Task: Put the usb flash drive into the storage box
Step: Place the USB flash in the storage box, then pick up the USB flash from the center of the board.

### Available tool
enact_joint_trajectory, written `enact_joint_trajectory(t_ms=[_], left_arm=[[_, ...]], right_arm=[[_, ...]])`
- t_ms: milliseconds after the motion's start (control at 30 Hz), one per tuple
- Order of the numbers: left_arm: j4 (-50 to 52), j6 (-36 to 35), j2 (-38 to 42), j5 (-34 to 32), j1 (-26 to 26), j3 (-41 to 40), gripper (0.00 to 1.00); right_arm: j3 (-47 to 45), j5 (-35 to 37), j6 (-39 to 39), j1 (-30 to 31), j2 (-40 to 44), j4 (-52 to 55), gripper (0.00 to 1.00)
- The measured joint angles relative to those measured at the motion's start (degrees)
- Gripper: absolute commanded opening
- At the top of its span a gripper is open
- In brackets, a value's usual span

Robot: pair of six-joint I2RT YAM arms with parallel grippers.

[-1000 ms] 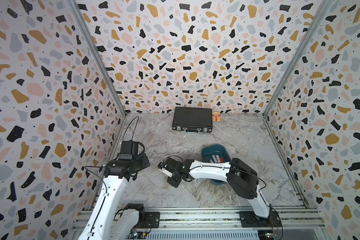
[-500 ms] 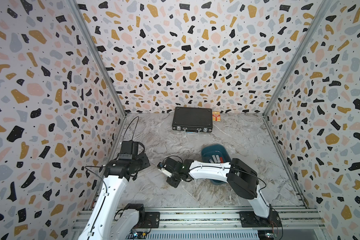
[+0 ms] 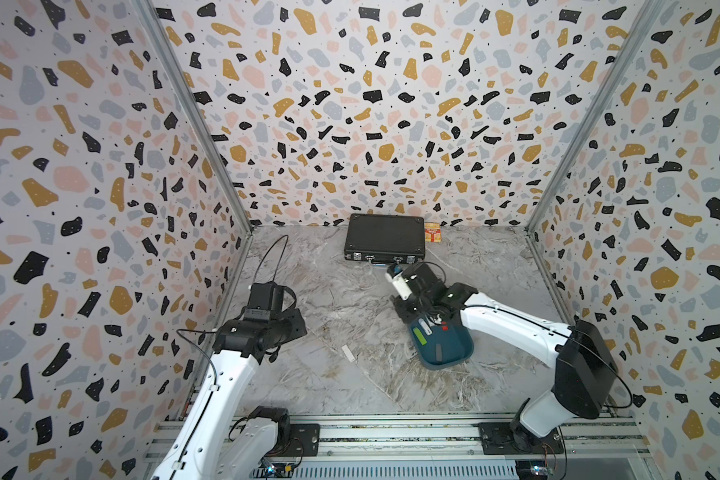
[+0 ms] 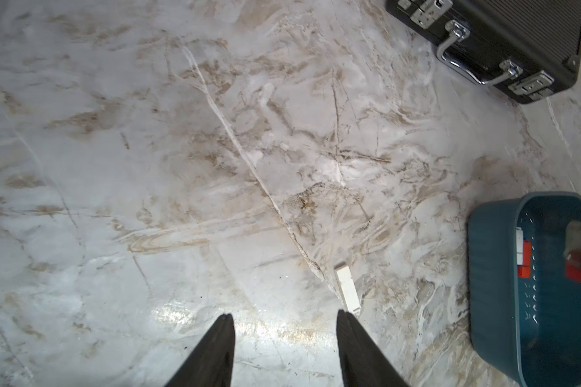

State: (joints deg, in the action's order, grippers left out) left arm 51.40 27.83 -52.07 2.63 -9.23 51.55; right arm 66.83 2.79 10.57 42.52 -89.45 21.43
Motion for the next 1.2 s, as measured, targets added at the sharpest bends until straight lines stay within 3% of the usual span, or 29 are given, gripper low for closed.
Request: enact_joint_trajectory(t_ms=[200,333,500,633,1200], left_arm=[[-2.67,4.44,-1.88,0.31,-11.67,-2.4,0.54],[-5.05,8.48,-6.32,-0.44,-19.67,-5.38,0.54],[-8.02,12.66,-13.92,-3.06,-27.71,-5.46,0.55],[-10.08,15.43,-16.98,-4.52,-30.38,-5.62,0.56],[-15.08,19.39,-27.78,-8.76,-34.23,-6.21,0.56]], right_arm=[[-10.43,0.48,4.5,-11.26,1.22,-0.37,0.1],[-12.59,-0.24,5.84,-12.41,0.02,0.0,0.15],[-13.16,-1.95,6.47,-12.39,-1.03,-1.09,0.32],[-13.92,-3.1,6.45,-12.39,-0.81,-1.79,0.41],[-14.08,-5.86,5.77,-12.41,3.74,-3.82,0.42]])
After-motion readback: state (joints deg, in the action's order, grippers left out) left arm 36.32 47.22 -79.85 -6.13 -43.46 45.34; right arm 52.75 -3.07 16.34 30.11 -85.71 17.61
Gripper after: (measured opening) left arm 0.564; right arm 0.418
